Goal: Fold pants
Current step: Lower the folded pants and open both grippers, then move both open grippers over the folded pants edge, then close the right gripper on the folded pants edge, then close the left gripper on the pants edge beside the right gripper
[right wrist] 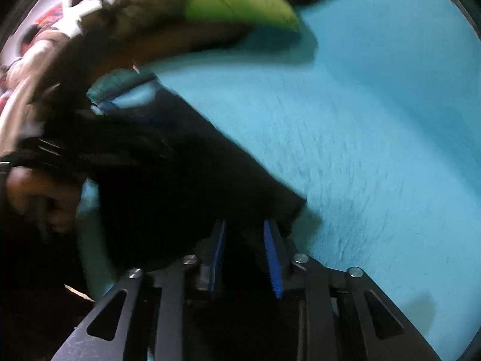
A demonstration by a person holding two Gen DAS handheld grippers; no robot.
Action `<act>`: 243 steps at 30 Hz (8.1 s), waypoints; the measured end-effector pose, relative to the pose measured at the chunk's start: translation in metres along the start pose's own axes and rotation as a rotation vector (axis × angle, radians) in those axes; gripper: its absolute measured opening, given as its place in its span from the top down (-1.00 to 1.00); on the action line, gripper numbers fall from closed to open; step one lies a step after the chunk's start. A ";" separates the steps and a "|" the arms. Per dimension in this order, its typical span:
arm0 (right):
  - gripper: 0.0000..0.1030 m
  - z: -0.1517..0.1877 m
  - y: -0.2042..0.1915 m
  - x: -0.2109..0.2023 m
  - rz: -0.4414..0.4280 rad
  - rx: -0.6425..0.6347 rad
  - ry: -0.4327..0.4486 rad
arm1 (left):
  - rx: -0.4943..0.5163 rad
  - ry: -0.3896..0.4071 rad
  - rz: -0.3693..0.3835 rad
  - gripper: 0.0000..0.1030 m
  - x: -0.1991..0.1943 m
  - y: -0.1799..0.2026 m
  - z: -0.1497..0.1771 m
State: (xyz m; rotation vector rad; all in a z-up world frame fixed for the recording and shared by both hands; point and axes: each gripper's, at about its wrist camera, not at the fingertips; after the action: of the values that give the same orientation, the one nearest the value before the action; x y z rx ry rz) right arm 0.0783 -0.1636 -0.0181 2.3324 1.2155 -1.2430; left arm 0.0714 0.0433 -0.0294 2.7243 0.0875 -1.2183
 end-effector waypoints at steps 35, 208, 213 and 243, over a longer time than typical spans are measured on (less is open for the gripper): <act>0.22 0.059 0.007 -0.060 -0.016 0.114 -0.053 | 0.146 0.083 0.083 -0.72 -0.023 0.051 0.013; 0.82 0.109 -0.003 -0.147 0.073 0.623 0.259 | -0.180 0.091 -0.058 -0.95 -0.044 -0.032 0.016; 0.82 0.060 -0.032 -0.107 -0.033 0.493 0.188 | -0.239 0.096 -0.073 -0.95 -0.045 -0.046 0.015; 0.35 0.087 -0.003 -0.154 0.100 0.401 0.168 | 0.197 0.245 0.454 -0.72 -0.084 0.065 0.023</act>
State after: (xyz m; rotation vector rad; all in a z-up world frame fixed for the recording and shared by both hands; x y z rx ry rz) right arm -0.0201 -0.2953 0.0478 2.7932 0.9482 -1.3852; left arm 0.0060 -0.0237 0.0256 2.8170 -0.6176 -0.8013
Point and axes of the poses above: each gripper's, at about its wrist camera, not at the fingertips, and x roughly the way its jaws point, y to its right, z to its underside, and after that the axes turned 6 degrees about -z, right-handed
